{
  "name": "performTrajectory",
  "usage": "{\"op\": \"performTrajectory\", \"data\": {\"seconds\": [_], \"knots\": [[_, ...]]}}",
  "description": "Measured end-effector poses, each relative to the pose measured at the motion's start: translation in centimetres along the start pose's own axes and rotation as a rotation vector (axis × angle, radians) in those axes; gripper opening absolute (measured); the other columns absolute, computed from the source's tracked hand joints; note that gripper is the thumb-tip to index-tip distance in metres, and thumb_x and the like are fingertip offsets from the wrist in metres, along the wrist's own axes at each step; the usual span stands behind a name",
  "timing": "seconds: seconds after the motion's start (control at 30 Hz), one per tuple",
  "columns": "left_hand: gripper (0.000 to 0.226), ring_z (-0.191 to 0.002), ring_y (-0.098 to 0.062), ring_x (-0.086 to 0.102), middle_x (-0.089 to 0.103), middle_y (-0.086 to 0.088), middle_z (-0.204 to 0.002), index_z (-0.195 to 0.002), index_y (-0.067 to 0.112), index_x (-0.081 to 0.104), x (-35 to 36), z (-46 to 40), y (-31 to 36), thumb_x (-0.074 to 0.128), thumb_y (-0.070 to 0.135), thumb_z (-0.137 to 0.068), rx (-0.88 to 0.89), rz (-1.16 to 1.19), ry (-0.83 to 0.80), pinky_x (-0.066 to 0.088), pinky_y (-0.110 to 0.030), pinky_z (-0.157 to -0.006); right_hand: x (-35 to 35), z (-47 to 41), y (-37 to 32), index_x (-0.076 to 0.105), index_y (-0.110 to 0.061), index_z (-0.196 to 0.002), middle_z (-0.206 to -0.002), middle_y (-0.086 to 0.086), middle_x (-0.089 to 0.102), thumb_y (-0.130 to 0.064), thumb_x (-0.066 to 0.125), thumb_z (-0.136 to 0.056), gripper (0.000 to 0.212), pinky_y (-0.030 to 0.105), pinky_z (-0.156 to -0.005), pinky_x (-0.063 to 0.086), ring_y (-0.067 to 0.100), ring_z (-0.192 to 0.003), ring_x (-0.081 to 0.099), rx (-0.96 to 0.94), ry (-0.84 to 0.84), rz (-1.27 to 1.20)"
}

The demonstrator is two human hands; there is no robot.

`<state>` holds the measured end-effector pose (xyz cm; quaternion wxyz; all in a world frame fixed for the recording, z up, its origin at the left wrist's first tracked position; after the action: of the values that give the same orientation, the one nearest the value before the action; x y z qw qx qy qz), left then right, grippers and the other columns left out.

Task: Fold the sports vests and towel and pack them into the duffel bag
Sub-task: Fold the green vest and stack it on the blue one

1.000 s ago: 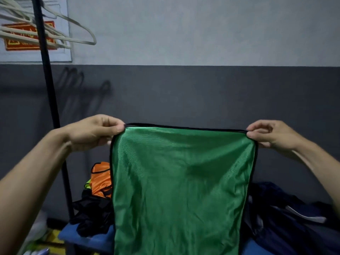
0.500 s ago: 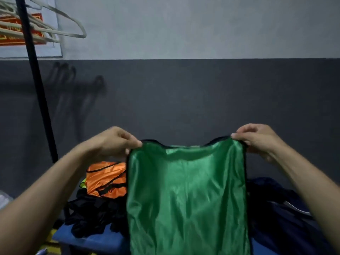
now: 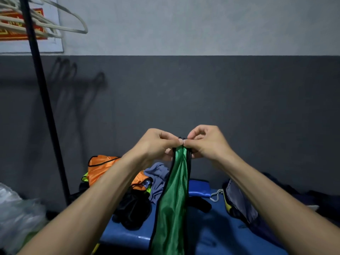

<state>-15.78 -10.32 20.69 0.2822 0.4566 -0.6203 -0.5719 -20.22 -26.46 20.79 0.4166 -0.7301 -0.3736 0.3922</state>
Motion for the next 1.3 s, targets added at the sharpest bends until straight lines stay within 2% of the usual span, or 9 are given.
{"op": "performTrajectory", "data": {"seconds": [0.17, 0.3, 0.53, 0.63, 0.8, 0.97, 1.13, 1.2, 1.3], "knots": [[0.012, -0.055, -0.01, 0.065, 0.075, -0.01, -0.074, -0.087, 0.006, 0.079, -0.1, -0.2, 0.2, 0.076, 0.016, -0.091, 0.064, -0.199, 0.078, 0.049, -0.018, -0.05, 0.2, 0.0, -0.7, 0.066, -0.004, -0.078, -0.078, 0.02, 0.068, 0.005, 0.079, -0.078, 0.016, 0.033, -0.056, 0.059, 0.025, -0.066, 0.072, 0.011, 0.012, -0.021], [0.014, -0.064, -0.015, 0.071, 0.076, -0.009, -0.073, -0.088, 0.008, 0.08, -0.1, -0.1, 0.4, 0.069, 0.013, -0.095, 0.034, -0.228, 0.046, 0.059, -0.027, -0.064, 0.4, 0.1, -1.3, 0.068, -0.002, -0.082, -0.087, 0.023, 0.074, 0.002, 0.078, -0.08, 0.011, 0.041, -0.066, 0.064, 0.029, -0.072, 0.076, 0.036, -0.052, 0.002], [0.036, -0.085, -0.028, 0.075, 0.074, -0.025, -0.1, -0.116, -0.012, 0.062, 0.2, 0.9, 0.8, 0.033, -0.009, -0.094, -0.085, 0.211, -0.169, 0.063, -0.036, -0.085, -0.3, 0.8, -2.1, 0.073, -0.02, -0.084, -0.07, -0.004, 0.074, -0.033, 0.09, -0.068, 0.027, 0.029, -0.064, 0.061, 0.003, -0.059, 0.069, -0.256, -0.018, 0.518], [0.044, -0.103, -0.032, 0.073, 0.073, -0.024, -0.112, -0.124, -0.006, 0.062, -0.5, 1.4, -0.3, 0.028, -0.009, -0.096, -0.064, 0.251, -0.266, 0.061, -0.04, -0.091, -1.5, 0.5, -1.5, 0.072, -0.023, -0.082, -0.073, -0.004, 0.075, -0.017, 0.085, -0.073, 0.017, 0.035, -0.069, 0.063, 0.004, -0.06, 0.069, -0.283, -0.049, 0.494], [0.018, -0.085, -0.013, 0.072, 0.076, 0.003, -0.094, -0.102, 0.024, 0.074, -3.7, 2.1, -2.4, 0.065, 0.009, -0.096, 0.406, -0.313, 0.165, 0.059, -0.033, -0.077, -5.5, -0.2, -1.5, 0.072, -0.021, -0.094, -0.085, -0.001, 0.075, -0.005, 0.082, -0.08, 0.023, 0.029, -0.078, 0.057, 0.012, -0.081, 0.072, -0.369, -0.174, 0.403], [0.024, -0.095, -0.011, 0.065, 0.069, 0.017, -0.1, -0.106, 0.031, 0.071, -2.4, 3.3, -2.4, 0.082, 0.026, -0.085, 0.688, -0.565, 0.098, 0.049, -0.018, -0.076, -6.8, -0.4, -2.4, 0.073, -0.02, -0.103, -0.093, 0.006, 0.074, -0.004, 0.081, -0.084, 0.026, 0.031, -0.086, 0.057, 0.02, -0.091, 0.072, -0.424, -0.35, 0.353], [0.033, -0.09, -0.007, 0.058, 0.065, 0.016, -0.101, -0.112, 0.032, 0.066, -0.4, 3.1, -3.3, 0.081, 0.04, -0.084, 0.704, -0.678, 0.131, 0.039, -0.011, -0.072, -6.4, -0.3, -2.7, 0.072, -0.021, -0.103, -0.089, 0.006, 0.073, -0.003, 0.08, -0.084, 0.027, 0.04, -0.083, 0.059, 0.027, -0.082, 0.072, -0.468, -0.384, 0.384], [0.029, -0.086, -0.008, 0.059, 0.066, 0.015, -0.097, -0.106, 0.034, 0.066, -0.3, 2.9, -3.3, 0.08, 0.045, -0.083, 0.627, -0.634, 0.169, 0.044, -0.017, -0.071, -6.2, -0.1, -2.7, 0.072, -0.022, -0.103, -0.087, 0.002, 0.074, -0.004, 0.08, -0.085, 0.027, 0.041, -0.081, 0.059, 0.027, -0.08, 0.072, -0.482, -0.398, 0.425], [0.027, -0.078, -0.006, 0.066, 0.072, 0.013, -0.09, -0.1, 0.034, 0.068, 0.5, 2.7, -3.4, 0.078, 0.053, -0.083, 0.468, -0.517, 0.029, 0.055, -0.031, -0.073, -5.7, 0.0, -2.5, 0.071, -0.023, -0.103, -0.086, -0.002, 0.074, -0.005, 0.079, -0.085, 0.027, 0.037, -0.077, 0.06, 0.023, -0.077, 0.072, -0.502, -0.396, 0.464]]}}
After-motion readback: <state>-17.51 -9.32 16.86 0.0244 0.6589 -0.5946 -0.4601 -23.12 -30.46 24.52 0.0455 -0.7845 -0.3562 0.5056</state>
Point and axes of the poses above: each hand's wrist, its own z-axis away from the middle knuckle, its own x-axis out of the palm, y = z × x, the point moved 2 cm from there along -z, towards the middle knuckle
